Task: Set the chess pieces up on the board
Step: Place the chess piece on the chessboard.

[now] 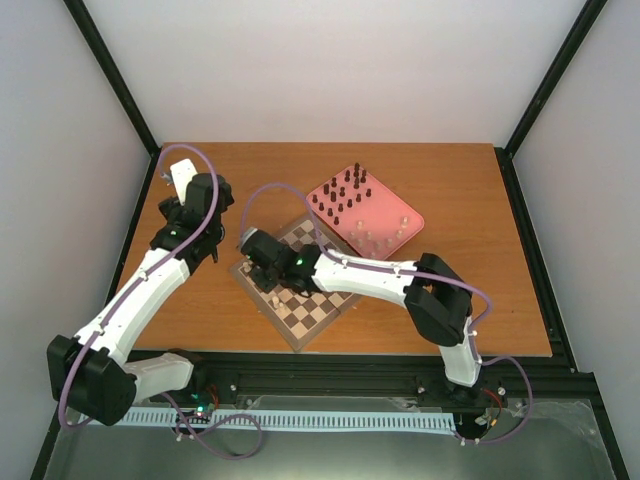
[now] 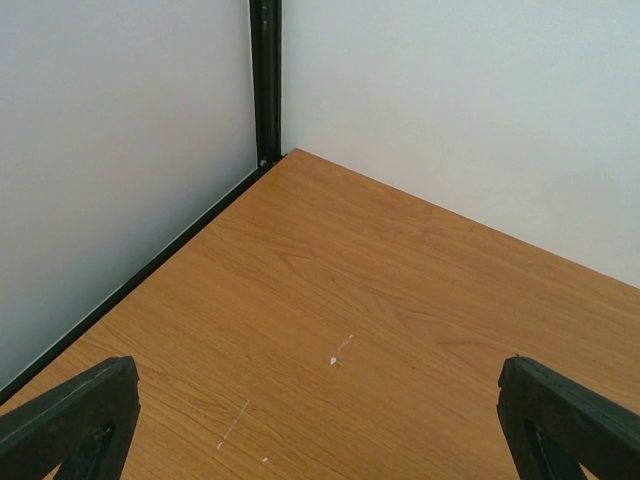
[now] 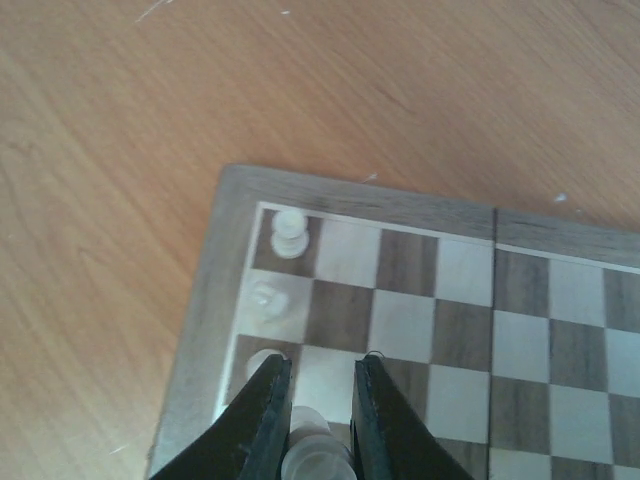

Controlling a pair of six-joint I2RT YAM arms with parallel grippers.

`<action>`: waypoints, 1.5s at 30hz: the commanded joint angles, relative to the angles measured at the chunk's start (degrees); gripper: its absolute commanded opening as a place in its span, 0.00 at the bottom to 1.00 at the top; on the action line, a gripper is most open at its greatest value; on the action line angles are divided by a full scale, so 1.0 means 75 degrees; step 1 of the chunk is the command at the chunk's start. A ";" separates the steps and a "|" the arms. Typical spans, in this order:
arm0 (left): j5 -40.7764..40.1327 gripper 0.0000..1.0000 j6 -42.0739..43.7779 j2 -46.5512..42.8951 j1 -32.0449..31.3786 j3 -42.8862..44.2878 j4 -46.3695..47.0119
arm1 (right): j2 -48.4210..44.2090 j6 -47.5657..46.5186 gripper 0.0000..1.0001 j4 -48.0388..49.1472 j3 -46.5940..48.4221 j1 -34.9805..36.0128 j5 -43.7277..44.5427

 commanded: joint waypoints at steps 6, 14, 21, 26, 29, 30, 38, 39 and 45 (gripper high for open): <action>0.0077 1.00 -0.0083 -0.0194 0.0043 0.0202 -0.0023 | 0.0226 0.0207 0.03 -0.0513 0.0111 0.0609 0.0537; 0.0133 1.00 -0.0095 -0.0220 0.0037 0.0150 0.0005 | 0.0371 0.0425 0.03 -0.0491 -0.0042 0.0792 0.0592; 0.0177 1.00 -0.0083 -0.0187 0.0040 0.0124 0.0079 | 0.0426 0.0464 0.04 -0.0284 -0.0184 0.0794 0.0551; 0.0183 1.00 -0.0074 -0.0107 0.0037 0.0125 0.0100 | 0.0566 0.0454 0.04 -0.0219 -0.0191 0.0794 0.0554; 0.0181 1.00 -0.0072 -0.0081 0.0037 0.0145 0.0097 | 0.0574 0.0444 0.05 -0.0187 -0.0200 0.0794 0.0534; 0.0178 1.00 -0.0071 -0.0089 0.0037 0.0146 0.0088 | 0.0565 0.0441 0.05 -0.0183 -0.0205 0.0794 0.0550; 0.0193 1.00 -0.0060 -0.0076 0.0037 0.0144 0.0120 | 0.0517 0.0406 0.08 -0.0074 -0.0311 0.0794 0.0488; 0.0209 1.00 -0.0061 -0.0069 0.0034 0.0143 0.0111 | 0.0521 0.0410 0.08 -0.0054 -0.0321 0.0791 0.0499; 0.0221 1.00 -0.0059 -0.0080 0.0042 0.0133 0.0121 | 0.0566 0.0383 0.09 -0.0014 -0.0315 0.0794 0.0545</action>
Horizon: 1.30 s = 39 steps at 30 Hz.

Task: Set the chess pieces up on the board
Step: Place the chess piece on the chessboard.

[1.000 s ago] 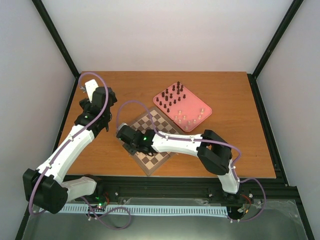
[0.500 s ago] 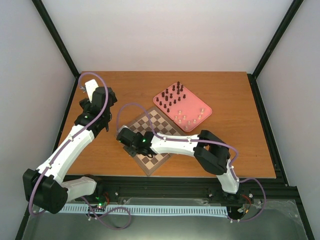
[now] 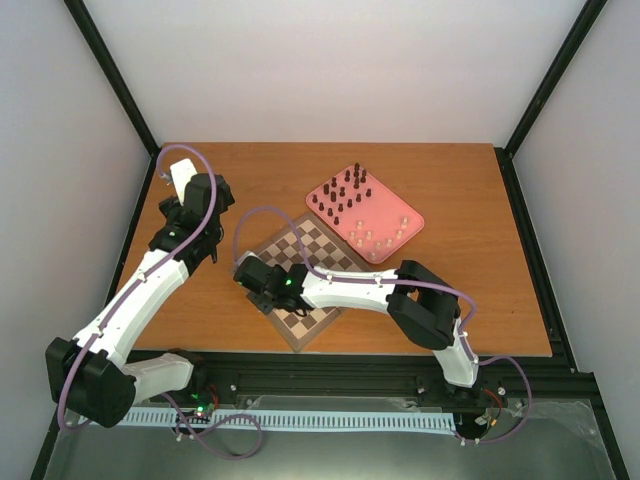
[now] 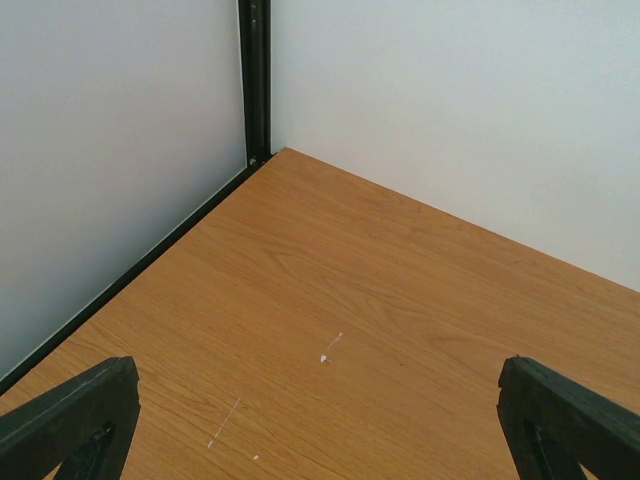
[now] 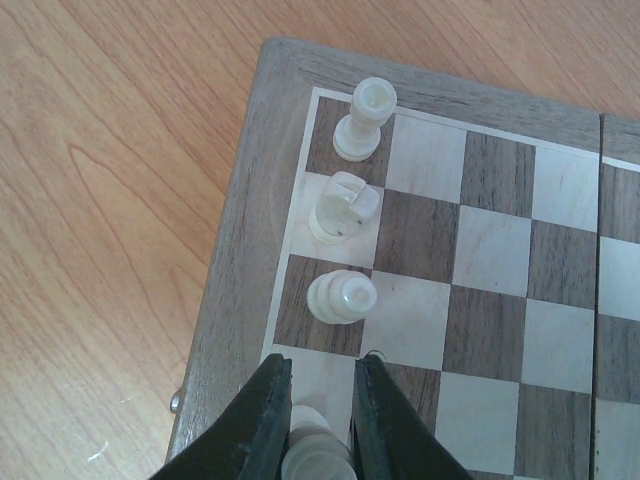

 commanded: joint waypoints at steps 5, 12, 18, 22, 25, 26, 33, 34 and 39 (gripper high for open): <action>0.0041 1.00 -0.0042 0.0011 0.0037 0.0140 0.0119 | 0.0085 0.0015 0.09 0.0255 -0.0054 0.0067 0.0101; 0.0030 1.00 -0.0042 -0.0004 0.0037 0.0128 0.0125 | 0.0190 0.0004 0.12 0.0229 0.0001 0.0065 0.0058; 0.0036 1.00 -0.0036 -0.0013 0.0036 0.0112 0.0131 | 0.0228 -0.0002 0.15 0.0256 0.0005 0.0067 0.0048; 0.0047 1.00 -0.0031 -0.0012 0.0037 0.0113 0.0131 | 0.0266 -0.0020 0.19 0.0311 0.0009 0.0065 0.0037; 0.0045 1.00 -0.0027 -0.0025 0.0037 0.0095 0.0130 | 0.0297 -0.0020 0.20 0.0339 0.0009 0.0065 0.0070; 0.0047 1.00 -0.0033 -0.0035 0.0037 0.0097 0.0136 | 0.0307 -0.0026 0.21 0.0364 0.0011 0.0065 0.0081; 0.0048 1.00 -0.0030 -0.0025 0.0034 0.0098 0.0136 | 0.0312 -0.0013 0.22 0.0314 0.0033 0.0065 0.0139; 0.0047 1.00 -0.0030 -0.0014 0.0037 0.0098 0.0132 | 0.0269 -0.0014 0.22 0.0330 0.0001 0.0071 0.0133; 0.0047 1.00 -0.0019 -0.0011 0.0037 0.0111 0.0142 | -0.0003 -0.0034 0.25 0.0542 -0.0242 0.0071 0.0127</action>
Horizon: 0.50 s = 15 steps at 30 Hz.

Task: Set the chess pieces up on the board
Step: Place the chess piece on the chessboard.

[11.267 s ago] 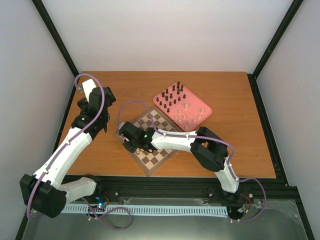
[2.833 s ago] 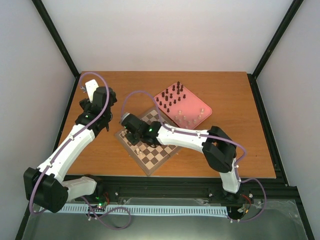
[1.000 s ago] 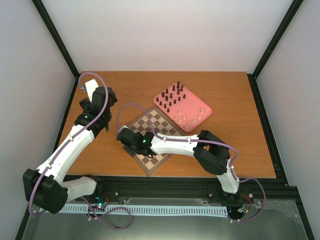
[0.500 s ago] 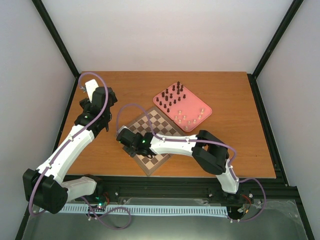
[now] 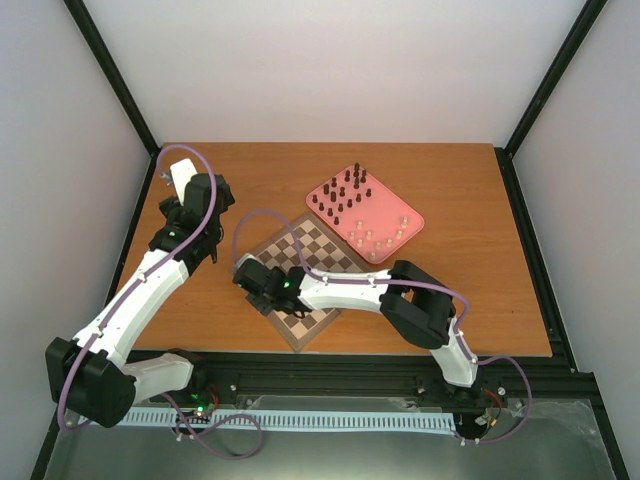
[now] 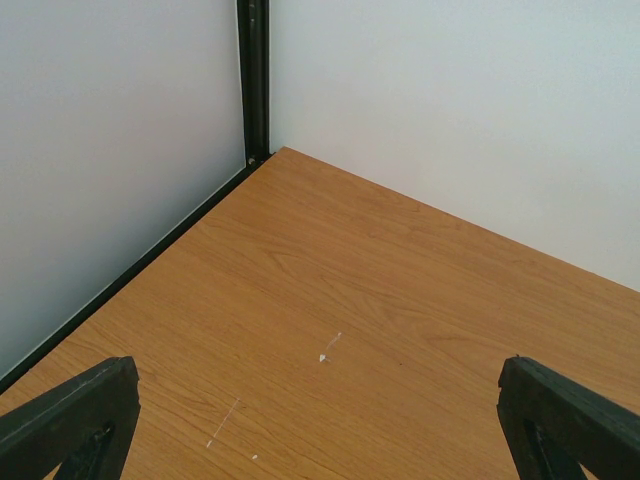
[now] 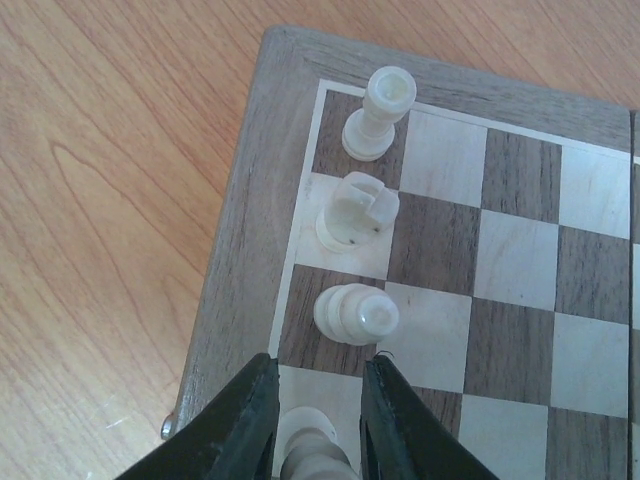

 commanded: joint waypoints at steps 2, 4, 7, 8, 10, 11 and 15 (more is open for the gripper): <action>0.0014 1.00 -0.0021 -0.0010 0.0036 0.0121 0.0142 | -0.0318 -0.0026 0.25 0.0262 -0.0245 0.0077 0.0147; 0.0012 1.00 -0.0021 -0.0002 0.0037 0.0110 0.0138 | -0.0385 -0.0049 0.25 0.0241 -0.0239 0.0086 0.0210; 0.0002 1.00 -0.0010 -0.0001 0.0037 0.0115 0.0133 | -0.0531 -0.0091 0.26 0.0271 -0.0298 0.0085 0.0242; 0.0003 1.00 -0.0010 -0.0001 0.0036 0.0116 0.0136 | -0.0599 -0.0106 0.26 0.0298 -0.0335 0.0085 0.0233; -0.0002 1.00 -0.0010 -0.0001 0.0034 0.0131 0.0139 | -0.0740 -0.0154 0.32 0.0394 -0.0465 0.0082 0.0165; -0.0008 1.00 -0.0002 -0.0001 0.0031 0.0134 0.0134 | -0.0810 -0.0182 0.35 0.0461 -0.0514 0.0085 0.0115; -0.0026 1.00 0.0002 -0.0013 0.0036 0.0133 0.0130 | -0.0971 -0.0269 0.37 0.0557 -0.0590 0.0083 0.0115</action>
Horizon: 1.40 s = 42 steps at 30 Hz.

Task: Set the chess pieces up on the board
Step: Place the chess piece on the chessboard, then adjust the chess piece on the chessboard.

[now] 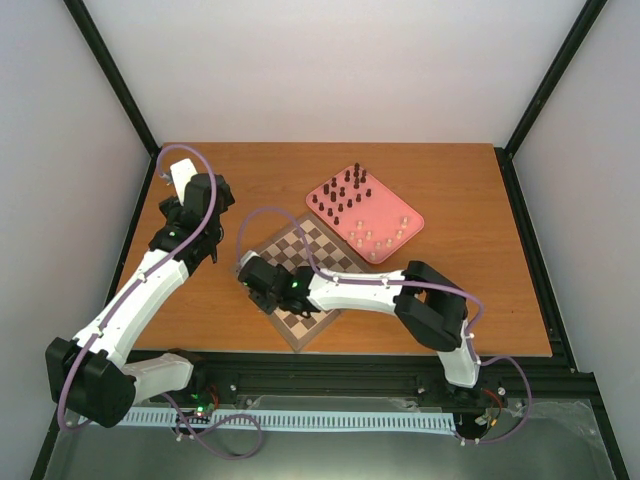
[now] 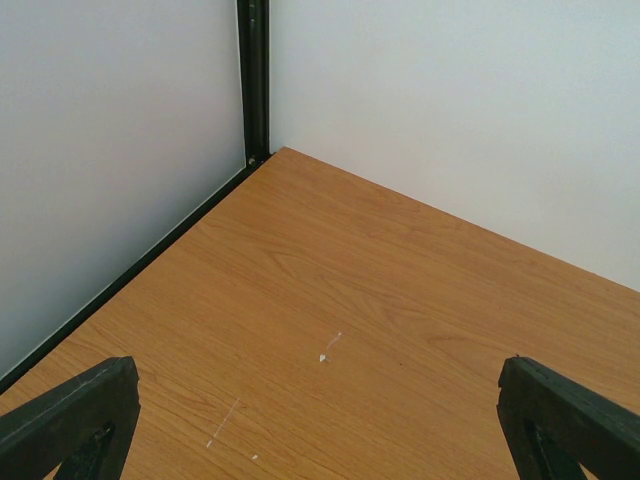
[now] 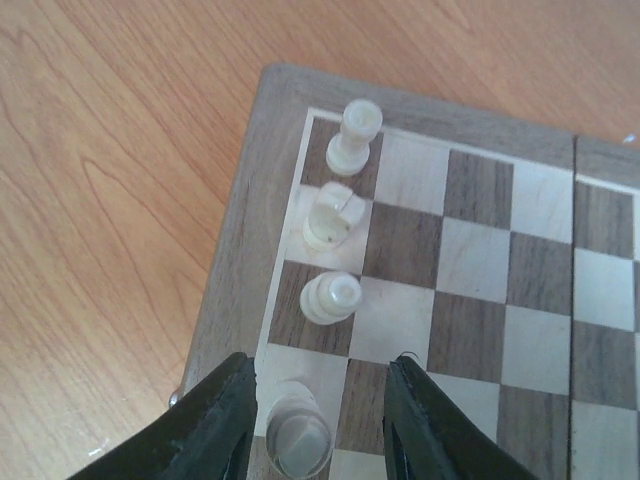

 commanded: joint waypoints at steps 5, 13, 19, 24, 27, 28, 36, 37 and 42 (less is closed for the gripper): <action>-0.0010 1.00 0.0001 0.0039 0.0037 0.0150 0.0138 | -0.0716 -0.0203 0.37 0.0360 -0.0221 0.0092 0.0093; -0.0008 1.00 0.0002 0.0042 0.0034 0.0170 0.0110 | -0.1334 -0.0120 0.41 0.0189 -0.0826 0.0085 0.0054; 0.0006 1.00 -0.0022 -0.0083 0.0031 0.0108 0.0132 | -0.1946 -0.0009 0.40 0.0448 -0.1733 0.0092 -0.0610; 0.0060 1.00 -0.0033 -0.0072 0.0036 0.0094 0.0142 | -0.1999 -0.0019 0.40 0.0612 -0.1933 0.0086 -0.0902; 0.0069 1.00 -0.0033 -0.0040 0.0037 0.0109 0.0152 | -0.1843 -0.0061 0.40 0.0581 -0.1813 0.0086 -0.0993; 0.0063 1.00 -0.0030 -0.0037 0.0037 0.0111 0.0151 | -0.1786 -0.0070 0.39 0.0562 -0.1760 0.0084 -0.1000; 0.0040 1.00 -0.0021 -0.0016 0.0037 0.0105 0.0164 | -0.1512 -0.0115 0.38 0.0461 -0.1581 0.0086 -0.1119; 0.0041 1.00 -0.0027 -0.0005 0.0037 0.0106 0.0179 | -0.1460 -0.0118 0.38 0.0437 -0.1551 0.0084 -0.1133; 0.0039 1.00 -0.0021 0.0056 0.0031 0.0120 0.0162 | -0.1280 -0.0092 0.36 0.0346 -0.1426 0.0083 -0.1047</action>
